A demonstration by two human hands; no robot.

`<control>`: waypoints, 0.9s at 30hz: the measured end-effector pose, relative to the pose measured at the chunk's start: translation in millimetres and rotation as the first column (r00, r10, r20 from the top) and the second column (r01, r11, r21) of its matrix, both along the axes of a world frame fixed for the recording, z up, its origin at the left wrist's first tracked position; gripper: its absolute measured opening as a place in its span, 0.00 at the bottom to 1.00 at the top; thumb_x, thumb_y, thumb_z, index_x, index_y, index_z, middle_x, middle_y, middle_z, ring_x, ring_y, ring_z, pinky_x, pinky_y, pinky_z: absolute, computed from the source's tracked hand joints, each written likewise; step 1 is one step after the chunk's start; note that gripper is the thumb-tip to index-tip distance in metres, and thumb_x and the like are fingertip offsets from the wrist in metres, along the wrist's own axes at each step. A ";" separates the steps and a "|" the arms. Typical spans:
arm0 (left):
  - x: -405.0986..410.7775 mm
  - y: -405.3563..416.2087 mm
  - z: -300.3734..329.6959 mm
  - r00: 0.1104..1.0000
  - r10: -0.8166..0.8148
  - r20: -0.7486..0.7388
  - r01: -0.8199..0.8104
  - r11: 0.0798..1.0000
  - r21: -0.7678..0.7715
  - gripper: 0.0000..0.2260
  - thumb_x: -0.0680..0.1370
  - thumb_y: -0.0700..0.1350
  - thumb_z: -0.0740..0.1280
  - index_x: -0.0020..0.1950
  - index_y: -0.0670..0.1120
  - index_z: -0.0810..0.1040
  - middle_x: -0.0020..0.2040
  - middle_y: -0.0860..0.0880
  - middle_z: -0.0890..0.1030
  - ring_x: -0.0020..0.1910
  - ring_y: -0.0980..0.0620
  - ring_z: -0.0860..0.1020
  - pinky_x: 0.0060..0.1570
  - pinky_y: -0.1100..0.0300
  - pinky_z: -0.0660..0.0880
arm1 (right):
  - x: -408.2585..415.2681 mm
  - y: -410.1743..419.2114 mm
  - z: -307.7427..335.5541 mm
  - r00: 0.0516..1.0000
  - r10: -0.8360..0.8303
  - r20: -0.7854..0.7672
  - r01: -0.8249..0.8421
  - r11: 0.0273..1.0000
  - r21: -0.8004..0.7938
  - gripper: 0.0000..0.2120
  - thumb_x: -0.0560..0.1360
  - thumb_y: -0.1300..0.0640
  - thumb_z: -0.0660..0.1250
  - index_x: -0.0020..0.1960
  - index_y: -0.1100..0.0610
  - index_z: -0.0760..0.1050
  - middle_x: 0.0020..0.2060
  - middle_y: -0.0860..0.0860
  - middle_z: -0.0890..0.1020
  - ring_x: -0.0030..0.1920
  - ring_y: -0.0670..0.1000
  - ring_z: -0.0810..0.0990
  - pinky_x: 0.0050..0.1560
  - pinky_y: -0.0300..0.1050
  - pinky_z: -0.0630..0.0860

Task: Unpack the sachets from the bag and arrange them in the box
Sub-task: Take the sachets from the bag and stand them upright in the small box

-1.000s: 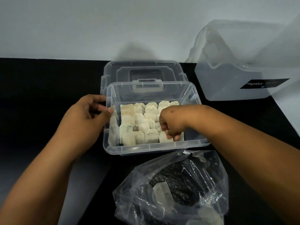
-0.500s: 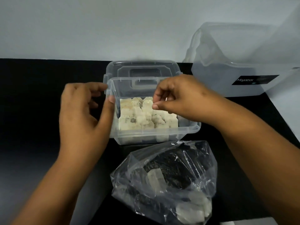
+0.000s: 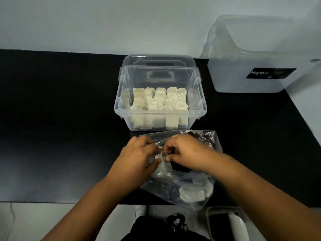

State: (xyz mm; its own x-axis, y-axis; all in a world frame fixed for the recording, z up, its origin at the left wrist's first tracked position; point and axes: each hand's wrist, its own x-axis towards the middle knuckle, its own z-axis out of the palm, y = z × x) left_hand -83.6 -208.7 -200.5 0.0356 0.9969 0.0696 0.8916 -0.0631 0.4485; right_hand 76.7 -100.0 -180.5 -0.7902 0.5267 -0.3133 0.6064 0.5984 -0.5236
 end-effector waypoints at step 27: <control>36.6 -3.5 21.4 0.766 0.397 0.506 -0.397 0.911 -0.114 0.11 0.74 0.47 0.72 0.52 0.47 0.75 0.43 0.52 0.80 0.42 0.57 0.79 0.41 0.69 0.75 | 23.6 -23.5 5.6 0.430 -0.834 -0.346 0.339 0.504 -0.794 0.07 0.73 0.72 0.69 0.45 0.63 0.73 0.37 0.58 0.79 0.32 0.48 0.82 0.36 0.39 0.81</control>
State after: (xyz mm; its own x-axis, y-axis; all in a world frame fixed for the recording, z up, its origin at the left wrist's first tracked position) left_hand -47.0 -212.2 -179.1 -0.4034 0.9143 -0.0363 0.4810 0.2456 0.8416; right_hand 100.4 -123.5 -174.9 -0.4234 0.8543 -0.3016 0.0261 -0.3213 -0.9466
